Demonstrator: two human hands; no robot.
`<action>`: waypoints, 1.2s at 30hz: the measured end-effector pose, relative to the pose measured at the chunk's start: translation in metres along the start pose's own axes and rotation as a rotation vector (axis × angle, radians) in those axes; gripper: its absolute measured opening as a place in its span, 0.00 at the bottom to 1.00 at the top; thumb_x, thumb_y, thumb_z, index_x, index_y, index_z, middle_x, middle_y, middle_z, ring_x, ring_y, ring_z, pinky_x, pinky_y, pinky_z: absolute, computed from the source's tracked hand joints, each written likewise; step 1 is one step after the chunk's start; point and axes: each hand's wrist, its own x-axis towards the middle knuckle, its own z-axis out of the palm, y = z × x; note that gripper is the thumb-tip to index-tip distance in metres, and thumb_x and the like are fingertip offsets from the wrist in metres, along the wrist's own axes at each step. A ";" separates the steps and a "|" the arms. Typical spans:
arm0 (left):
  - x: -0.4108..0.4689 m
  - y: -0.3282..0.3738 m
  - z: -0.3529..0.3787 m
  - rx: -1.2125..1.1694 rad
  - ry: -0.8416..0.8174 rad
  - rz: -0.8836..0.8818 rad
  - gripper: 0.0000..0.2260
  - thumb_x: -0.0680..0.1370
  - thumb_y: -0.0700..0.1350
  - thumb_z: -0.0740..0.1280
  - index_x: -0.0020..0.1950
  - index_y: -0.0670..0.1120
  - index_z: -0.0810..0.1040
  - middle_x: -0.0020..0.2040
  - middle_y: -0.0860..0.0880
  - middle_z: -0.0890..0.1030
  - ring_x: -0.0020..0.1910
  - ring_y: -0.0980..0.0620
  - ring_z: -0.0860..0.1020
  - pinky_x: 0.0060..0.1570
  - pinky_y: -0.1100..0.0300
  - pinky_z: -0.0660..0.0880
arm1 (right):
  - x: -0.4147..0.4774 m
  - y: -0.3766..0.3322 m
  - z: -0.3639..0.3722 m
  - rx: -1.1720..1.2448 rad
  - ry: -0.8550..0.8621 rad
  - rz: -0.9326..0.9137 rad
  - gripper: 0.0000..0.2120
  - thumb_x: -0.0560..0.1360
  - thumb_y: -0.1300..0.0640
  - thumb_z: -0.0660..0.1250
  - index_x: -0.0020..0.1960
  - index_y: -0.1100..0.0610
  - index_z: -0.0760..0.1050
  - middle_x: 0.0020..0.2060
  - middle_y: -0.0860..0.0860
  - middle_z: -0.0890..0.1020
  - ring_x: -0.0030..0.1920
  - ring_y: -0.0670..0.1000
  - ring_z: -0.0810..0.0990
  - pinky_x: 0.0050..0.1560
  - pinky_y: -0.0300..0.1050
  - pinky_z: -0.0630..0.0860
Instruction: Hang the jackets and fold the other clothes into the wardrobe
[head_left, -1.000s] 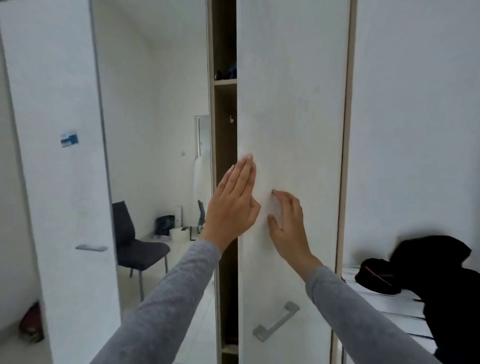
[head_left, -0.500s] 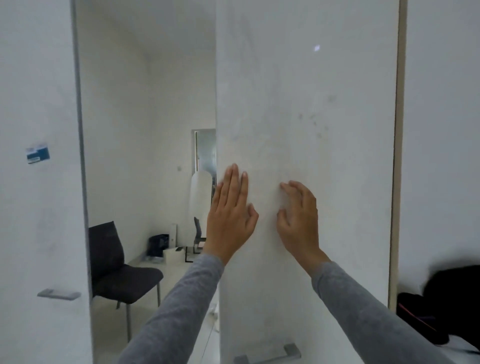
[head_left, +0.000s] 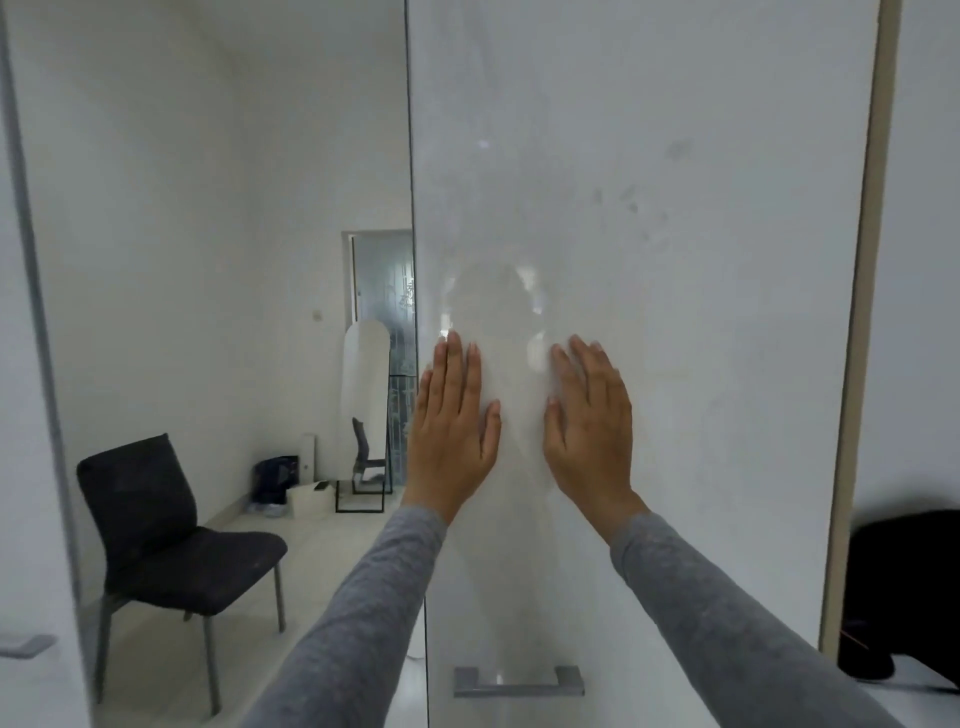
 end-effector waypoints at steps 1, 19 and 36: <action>0.001 -0.002 0.004 0.000 0.009 0.004 0.28 0.80 0.50 0.53 0.76 0.39 0.50 0.77 0.39 0.51 0.77 0.45 0.49 0.75 0.49 0.51 | -0.001 0.003 0.005 -0.024 -0.002 -0.011 0.24 0.77 0.58 0.55 0.74 0.56 0.62 0.73 0.53 0.64 0.75 0.51 0.55 0.73 0.56 0.58; 0.010 -0.016 0.054 -0.020 0.065 0.013 0.27 0.79 0.49 0.54 0.75 0.36 0.56 0.76 0.37 0.56 0.76 0.44 0.52 0.74 0.48 0.52 | 0.000 0.030 0.054 -0.241 0.083 -0.066 0.25 0.79 0.55 0.52 0.75 0.58 0.57 0.75 0.55 0.59 0.76 0.54 0.54 0.75 0.52 0.50; -0.100 0.005 0.001 -0.270 -0.235 -0.156 0.27 0.82 0.51 0.49 0.77 0.41 0.47 0.78 0.46 0.46 0.77 0.51 0.45 0.73 0.51 0.53 | -0.088 0.018 -0.002 -0.103 -0.241 0.016 0.32 0.72 0.64 0.64 0.75 0.59 0.60 0.76 0.53 0.54 0.75 0.55 0.57 0.71 0.49 0.63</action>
